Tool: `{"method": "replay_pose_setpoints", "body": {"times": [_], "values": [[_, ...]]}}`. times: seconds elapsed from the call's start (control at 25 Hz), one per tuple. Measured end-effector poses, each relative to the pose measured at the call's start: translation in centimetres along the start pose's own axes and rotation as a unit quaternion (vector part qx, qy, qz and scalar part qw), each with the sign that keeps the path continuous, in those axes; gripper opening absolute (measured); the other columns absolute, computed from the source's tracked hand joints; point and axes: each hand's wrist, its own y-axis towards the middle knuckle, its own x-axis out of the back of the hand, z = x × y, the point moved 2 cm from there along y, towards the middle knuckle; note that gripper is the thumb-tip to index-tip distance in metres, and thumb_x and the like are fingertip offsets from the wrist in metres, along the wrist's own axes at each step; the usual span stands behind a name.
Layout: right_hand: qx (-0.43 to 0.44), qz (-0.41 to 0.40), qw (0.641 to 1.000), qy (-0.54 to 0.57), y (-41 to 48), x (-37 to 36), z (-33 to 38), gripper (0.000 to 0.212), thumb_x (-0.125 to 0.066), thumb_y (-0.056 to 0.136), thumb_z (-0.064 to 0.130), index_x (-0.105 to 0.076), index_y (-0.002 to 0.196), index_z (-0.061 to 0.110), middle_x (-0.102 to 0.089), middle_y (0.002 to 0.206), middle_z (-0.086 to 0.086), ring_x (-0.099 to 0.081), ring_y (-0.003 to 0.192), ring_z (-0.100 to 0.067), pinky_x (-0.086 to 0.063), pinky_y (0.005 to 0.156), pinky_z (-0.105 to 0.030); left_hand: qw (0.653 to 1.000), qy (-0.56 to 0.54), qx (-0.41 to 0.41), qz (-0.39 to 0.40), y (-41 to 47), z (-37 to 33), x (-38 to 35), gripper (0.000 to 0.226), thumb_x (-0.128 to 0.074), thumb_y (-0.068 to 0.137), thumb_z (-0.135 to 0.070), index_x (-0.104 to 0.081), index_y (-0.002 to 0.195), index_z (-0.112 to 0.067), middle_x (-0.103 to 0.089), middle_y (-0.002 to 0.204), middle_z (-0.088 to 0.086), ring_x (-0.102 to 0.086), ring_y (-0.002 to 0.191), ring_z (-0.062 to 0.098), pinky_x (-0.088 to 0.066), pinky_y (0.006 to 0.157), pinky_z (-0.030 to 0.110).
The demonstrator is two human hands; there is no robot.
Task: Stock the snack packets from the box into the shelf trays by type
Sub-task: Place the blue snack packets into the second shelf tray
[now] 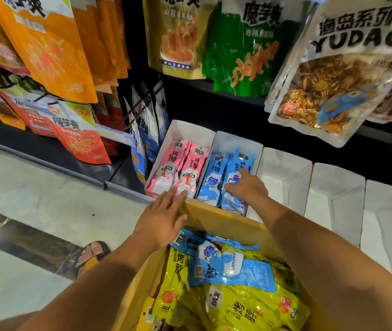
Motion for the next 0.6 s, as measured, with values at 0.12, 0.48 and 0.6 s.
{"method": "replay_pose_setpoints", "body": {"times": [0.12, 0.48, 0.6], "values": [[-0.005, 0.003, 0.999, -0.035, 2.0, -1.7, 0.0, 0.081, -0.066, 0.082, 0.06, -0.03, 0.149, 0.031, -0.055, 0.128, -0.014, -0.059, 0.109, -0.033, -0.043, 0.062, -0.032, 0.998, -0.039, 0.007, -0.045, 0.4, 0.3, -1.1, 0.063, -0.029, 0.105, -0.056, -0.003, 0.161, -0.042, -0.008, 0.172, -0.002, -0.025, 0.154, 0.028, -0.035, 0.12, 0.047], [0.026, -0.014, 0.999, -0.042, 3.3, -5.0, 0.6, 0.063, -0.038, 0.092, 0.055, -0.043, 0.144, 0.02, -0.042, 0.145, -0.017, -0.039, 0.132, -0.037, -0.04, 0.107, -0.046, 0.997, -0.041, -0.005, -0.065, 0.8, 0.6, -1.3, 0.061, -0.028, 0.105, -0.058, -0.008, 0.16, -0.041, -0.016, 0.17, -0.003, -0.032, 0.151, 0.025, -0.04, 0.116, 0.047], [0.052, -0.023, 0.996, -0.074, 2.2, -4.8, 2.0, 0.07, -0.037, 0.094, 0.067, -0.035, 0.151, 0.026, -0.031, 0.156, -0.009, -0.029, 0.142, -0.034, -0.036, 0.11, -0.05, 0.997, -0.039, -0.001, -0.065, 0.8, 0.7, -1.4, 0.062, -0.027, 0.104, -0.059, -0.008, 0.16, -0.041, -0.017, 0.17, -0.003, -0.033, 0.15, 0.025, -0.041, 0.116, 0.049]]}}
